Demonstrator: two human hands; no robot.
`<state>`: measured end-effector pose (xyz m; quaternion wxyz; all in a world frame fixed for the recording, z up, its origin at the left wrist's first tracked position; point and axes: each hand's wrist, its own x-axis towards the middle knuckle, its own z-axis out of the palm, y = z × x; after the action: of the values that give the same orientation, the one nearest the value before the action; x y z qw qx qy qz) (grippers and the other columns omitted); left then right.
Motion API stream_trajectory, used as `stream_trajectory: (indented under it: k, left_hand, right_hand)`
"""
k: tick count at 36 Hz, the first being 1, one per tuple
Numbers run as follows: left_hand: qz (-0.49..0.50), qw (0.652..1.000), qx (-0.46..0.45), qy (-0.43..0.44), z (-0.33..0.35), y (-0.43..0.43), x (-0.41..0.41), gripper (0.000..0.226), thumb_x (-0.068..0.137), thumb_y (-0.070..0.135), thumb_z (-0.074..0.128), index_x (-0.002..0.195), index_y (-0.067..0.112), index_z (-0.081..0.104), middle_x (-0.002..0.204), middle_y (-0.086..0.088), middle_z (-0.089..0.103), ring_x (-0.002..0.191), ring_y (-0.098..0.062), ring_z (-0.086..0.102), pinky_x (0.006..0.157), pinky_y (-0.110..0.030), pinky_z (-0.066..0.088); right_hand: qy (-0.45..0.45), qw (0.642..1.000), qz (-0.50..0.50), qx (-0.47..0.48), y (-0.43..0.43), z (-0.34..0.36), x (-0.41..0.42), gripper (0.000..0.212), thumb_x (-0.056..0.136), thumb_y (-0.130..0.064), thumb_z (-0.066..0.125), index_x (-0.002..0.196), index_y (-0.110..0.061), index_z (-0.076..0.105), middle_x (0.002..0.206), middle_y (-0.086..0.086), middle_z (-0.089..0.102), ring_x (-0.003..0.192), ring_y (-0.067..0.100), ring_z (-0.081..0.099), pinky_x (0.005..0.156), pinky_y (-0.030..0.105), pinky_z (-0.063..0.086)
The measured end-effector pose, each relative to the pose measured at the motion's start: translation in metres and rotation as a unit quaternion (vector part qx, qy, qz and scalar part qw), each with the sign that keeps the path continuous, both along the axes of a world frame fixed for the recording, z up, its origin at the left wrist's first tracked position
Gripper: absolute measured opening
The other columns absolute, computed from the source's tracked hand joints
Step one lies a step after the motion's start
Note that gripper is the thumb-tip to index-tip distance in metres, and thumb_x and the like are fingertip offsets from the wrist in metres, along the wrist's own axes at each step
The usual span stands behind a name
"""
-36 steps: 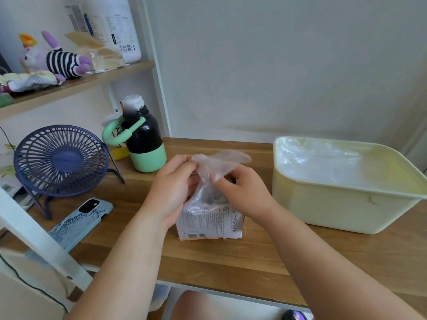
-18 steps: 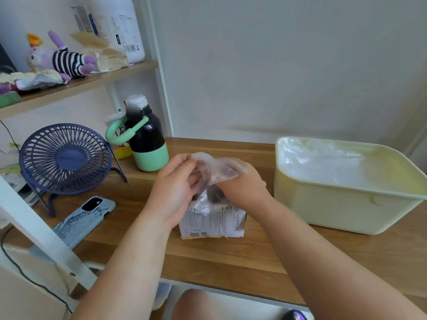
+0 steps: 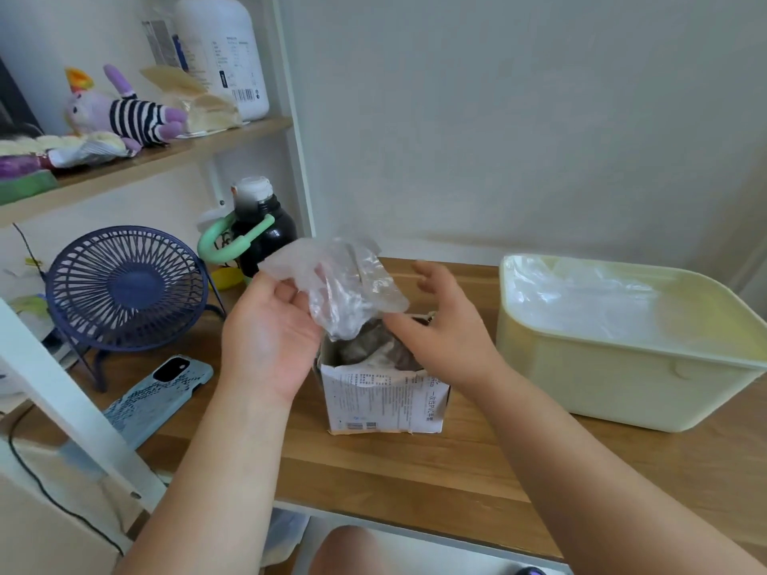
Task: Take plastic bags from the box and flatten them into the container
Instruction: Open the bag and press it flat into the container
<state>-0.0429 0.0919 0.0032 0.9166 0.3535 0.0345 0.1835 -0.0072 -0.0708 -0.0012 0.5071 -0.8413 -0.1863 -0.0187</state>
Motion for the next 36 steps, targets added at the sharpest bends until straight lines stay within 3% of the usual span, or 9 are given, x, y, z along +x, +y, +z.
stream_trajectory:
  k: [6, 9, 17, 21, 24, 26, 29, 32, 36]
  left_hand:
    - [-0.062, 0.998, 0.022, 0.025, 0.005, -0.019, -0.007, 0.044, 0.096, 0.023, 0.046, 0.132, 0.001, 0.055, 0.13, -0.02, 0.059, 0.121, -0.033, 0.058, 0.101, -0.045, 0.048]
    - [-0.085, 0.992, 0.076, 0.05, 0.006, -0.033, -0.009, 0.03, 0.089, 0.02, 0.053, 0.111, 0.007, 0.069, 0.105, -0.013, 0.071, 0.099, -0.028, 0.068, 0.08, -0.037, 0.059]
    - [-0.038, 0.936, 0.327, 0.122, 0.005, -0.053, -0.012, 0.026, 0.098, 0.013, 0.047, 0.12, 0.009, 0.06, 0.1, -0.007, 0.073, 0.09, -0.02, 0.07, 0.084, -0.043, 0.054]
    - [-0.101, 0.927, 0.36, -0.02, 0.017, -0.062, -0.021, 0.068, 0.068, 0.054, 0.069, 0.131, 0.04, 0.048, 0.133, 0.008, 0.057, 0.12, -0.016, 0.057, 0.098, -0.04, 0.046]
    - [-0.121, 0.839, 0.531, 0.002, 0.025, -0.08, -0.02, 0.107, 0.046, 0.071, 0.082, 0.139, 0.05, 0.035, 0.128, 0.031, 0.049, 0.125, -0.001, 0.048, 0.098, -0.026, 0.044]
    - [-0.055, 0.793, 0.606, 0.015, 0.022, -0.093, -0.014, 0.082, 0.068, 0.045, 0.084, 0.138, 0.045, 0.04, 0.121, 0.036, 0.049, 0.12, 0.009, 0.046, 0.089, -0.012, 0.042]
    - [0.0, 0.845, 0.535, 0.015, 0.02, -0.103, -0.005, 0.024, 0.091, 0.017, 0.065, 0.103, 0.038, 0.067, 0.098, 0.023, 0.071, 0.092, 0.003, 0.066, 0.065, -0.018, 0.052]
    - [-0.014, 0.909, 0.415, 0.038, 0.03, -0.11, -0.001, 0.017, 0.094, 0.023, 0.062, 0.084, 0.027, 0.075, 0.087, 0.009, 0.075, 0.082, -0.007, 0.07, 0.07, -0.022, 0.053]
    - [-0.041, 0.959, 0.276, 0.049, 0.035, -0.122, 0.007, 0.012, 0.093, 0.024, 0.062, 0.098, 0.025, 0.072, 0.097, 0.008, 0.075, 0.095, -0.008, 0.07, 0.087, -0.03, 0.052]
  right_hand:
    - [0.027, 0.992, 0.062, 0.108, -0.01, 0.012, -0.01, 0.055, 0.087, -0.038, 0.065, 0.135, -0.04, 0.038, 0.108, -0.041, 0.042, 0.093, -0.025, 0.045, 0.072, -0.002, 0.039]
    - [0.019, 0.986, 0.026, 0.165, -0.015, 0.017, -0.01, 0.007, 0.09, -0.031, 0.063, 0.096, -0.03, 0.066, 0.079, -0.024, 0.063, 0.075, -0.003, 0.059, 0.07, 0.017, 0.046]
    - [0.024, 0.97, -0.089, 0.225, -0.049, 0.037, -0.009, 0.028, 0.09, -0.029, 0.059, 0.069, -0.012, 0.052, 0.058, -0.001, 0.039, 0.055, 0.012, 0.038, 0.055, 0.027, 0.033]
    - [-0.005, 0.982, -0.112, 0.153, -0.067, 0.045, -0.009, 0.042, 0.088, -0.031, 0.062, 0.055, -0.017, 0.04, 0.04, -0.014, 0.034, 0.038, 0.004, 0.032, 0.046, 0.016, 0.03]
    - [-0.046, 0.986, -0.11, 0.12, -0.076, 0.053, -0.012, 0.044, 0.086, -0.03, 0.065, 0.051, -0.016, 0.042, 0.036, -0.013, 0.033, 0.035, 0.005, 0.032, 0.038, 0.012, 0.024]
    - [-0.052, 0.988, -0.094, 0.111, -0.082, 0.058, -0.015, 0.039, 0.085, -0.031, 0.067, 0.057, -0.011, 0.049, 0.041, -0.012, 0.036, 0.035, 0.005, 0.032, 0.037, 0.011, 0.025]
    - [-0.05, 0.986, -0.056, 0.147, -0.087, 0.069, -0.022, 0.017, 0.084, -0.036, 0.069, 0.088, -0.02, 0.065, 0.064, -0.013, 0.055, 0.052, -0.004, 0.048, 0.052, 0.007, 0.037]
    - [-0.021, 0.978, -0.068, 0.194, -0.104, 0.067, -0.018, 0.065, 0.081, -0.048, 0.066, 0.138, -0.04, 0.036, 0.12, -0.009, 0.053, 0.11, 0.005, 0.053, 0.088, 0.02, 0.04]
    - [0.113, 0.971, -0.067, 0.199, -0.12, 0.058, -0.012, 0.102, 0.073, -0.062, 0.064, 0.151, -0.033, 0.004, 0.152, -0.001, 0.028, 0.135, 0.017, 0.035, 0.105, 0.037, 0.035]
